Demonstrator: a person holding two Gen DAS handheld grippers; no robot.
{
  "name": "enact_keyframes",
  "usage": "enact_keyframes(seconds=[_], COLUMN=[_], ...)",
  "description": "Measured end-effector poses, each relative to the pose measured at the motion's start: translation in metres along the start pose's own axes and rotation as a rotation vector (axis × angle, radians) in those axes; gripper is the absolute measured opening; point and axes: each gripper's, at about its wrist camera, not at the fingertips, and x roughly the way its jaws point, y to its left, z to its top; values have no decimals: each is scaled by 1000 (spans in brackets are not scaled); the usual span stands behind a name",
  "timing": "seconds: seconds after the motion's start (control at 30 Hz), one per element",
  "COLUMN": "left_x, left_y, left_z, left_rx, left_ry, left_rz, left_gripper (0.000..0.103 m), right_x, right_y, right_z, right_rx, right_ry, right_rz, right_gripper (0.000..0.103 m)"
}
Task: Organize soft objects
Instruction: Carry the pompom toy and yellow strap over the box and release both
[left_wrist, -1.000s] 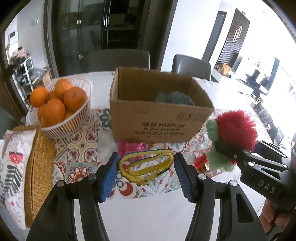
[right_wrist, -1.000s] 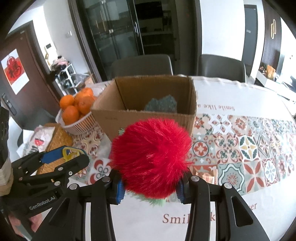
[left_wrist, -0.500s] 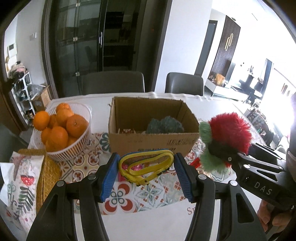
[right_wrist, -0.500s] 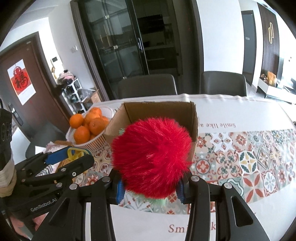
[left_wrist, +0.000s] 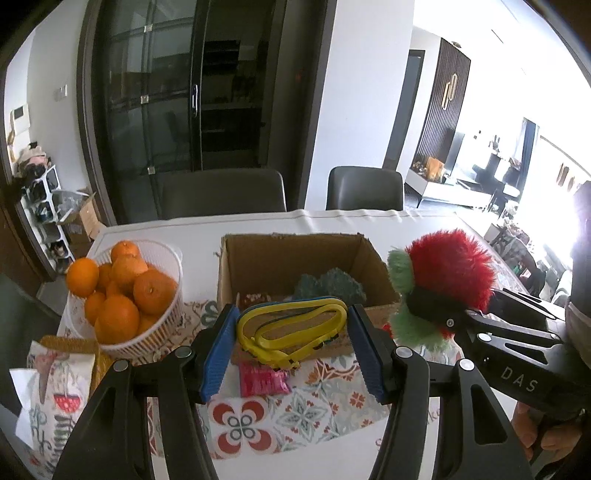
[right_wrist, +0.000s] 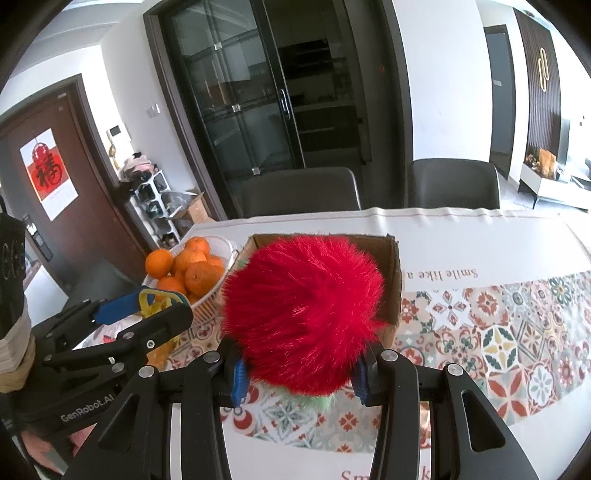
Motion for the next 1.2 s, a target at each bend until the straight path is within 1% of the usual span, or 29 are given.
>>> enact_keyframes(seconds=[0.27, 0.53, 0.87, 1.2], left_x=[14, 43, 89, 130], left_y=[2, 6, 14, 23], left_z=[21, 38, 46, 46], left_rx=[19, 25, 26, 31], left_ry=[-17, -13, 43, 107], left_rz=[7, 5, 10, 25], left_gripper=[60, 60, 60, 60], right_x=[14, 37, 79, 127], right_y=[-2, -8, -20, -35], right_z=[20, 34, 45, 42], right_rx=[-4, -1, -3, 26], right_ry=[-12, -5, 66, 161], right_rz=[5, 0, -10, 17], right_gripper=[44, 44, 44, 44])
